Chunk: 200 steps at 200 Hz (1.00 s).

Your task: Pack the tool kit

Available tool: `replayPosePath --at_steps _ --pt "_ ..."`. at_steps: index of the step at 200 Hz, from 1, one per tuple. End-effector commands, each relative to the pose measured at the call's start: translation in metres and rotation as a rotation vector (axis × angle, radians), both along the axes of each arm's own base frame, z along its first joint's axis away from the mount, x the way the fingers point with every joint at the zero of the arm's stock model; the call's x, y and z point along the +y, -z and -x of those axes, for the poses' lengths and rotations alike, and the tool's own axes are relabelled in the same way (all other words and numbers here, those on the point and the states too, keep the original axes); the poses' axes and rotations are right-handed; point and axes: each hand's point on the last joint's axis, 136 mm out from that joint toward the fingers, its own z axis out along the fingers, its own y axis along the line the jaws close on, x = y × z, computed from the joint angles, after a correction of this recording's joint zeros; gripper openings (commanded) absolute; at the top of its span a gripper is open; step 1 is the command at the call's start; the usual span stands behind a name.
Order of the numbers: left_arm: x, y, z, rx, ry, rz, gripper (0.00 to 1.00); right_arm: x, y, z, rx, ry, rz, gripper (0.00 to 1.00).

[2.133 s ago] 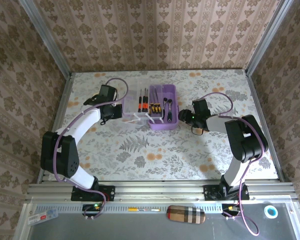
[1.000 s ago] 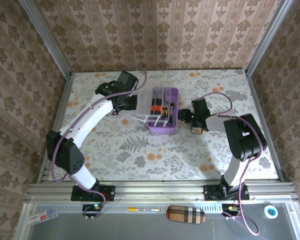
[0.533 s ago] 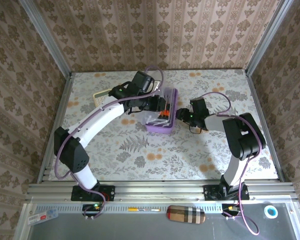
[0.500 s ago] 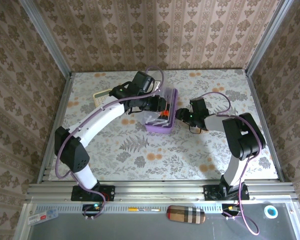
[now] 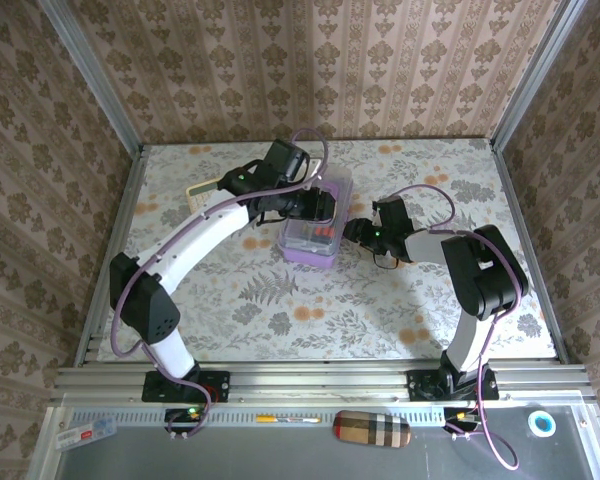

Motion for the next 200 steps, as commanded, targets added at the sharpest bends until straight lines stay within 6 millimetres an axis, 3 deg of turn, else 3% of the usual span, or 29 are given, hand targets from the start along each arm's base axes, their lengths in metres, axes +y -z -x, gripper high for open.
replayPosePath --at_steps 1,24,30,36,39,59,111,149,200 --pt "0.032 -0.019 -0.013 -0.103 -0.116 -0.108 0.49 0.013 0.002 0.012 0.031 -0.047 -0.036 0.57" --pt "0.078 -0.031 -0.034 -0.237 -0.269 -0.279 0.63 0.010 -0.001 0.015 0.019 -0.020 -0.045 0.58" --pt "0.085 -0.037 -0.037 -0.273 -0.288 -0.306 0.73 0.009 -0.002 0.017 0.013 -0.007 -0.058 0.58" --pt "0.091 -0.042 -0.039 -0.307 -0.292 -0.334 0.96 0.008 -0.002 0.018 0.009 0.005 -0.072 0.59" --pt "0.094 -0.044 -0.042 -0.328 -0.297 -0.350 1.00 0.009 -0.002 0.019 0.005 0.009 -0.077 0.59" --pt "0.110 -0.046 -0.058 -0.411 -0.319 -0.411 1.00 0.005 -0.003 0.023 -0.005 0.041 -0.087 0.62" --pt "0.123 -0.008 -0.086 -0.314 -0.320 -0.378 1.00 -0.001 -0.018 0.031 -0.096 0.099 -0.024 0.65" --pt "0.115 0.009 -0.093 -0.272 -0.340 -0.353 1.00 -0.006 -0.018 0.032 -0.107 0.115 0.015 0.66" --pt "0.084 0.025 -0.099 -0.224 -0.285 -0.263 1.00 -0.022 -0.026 0.033 -0.133 0.166 0.040 0.70"
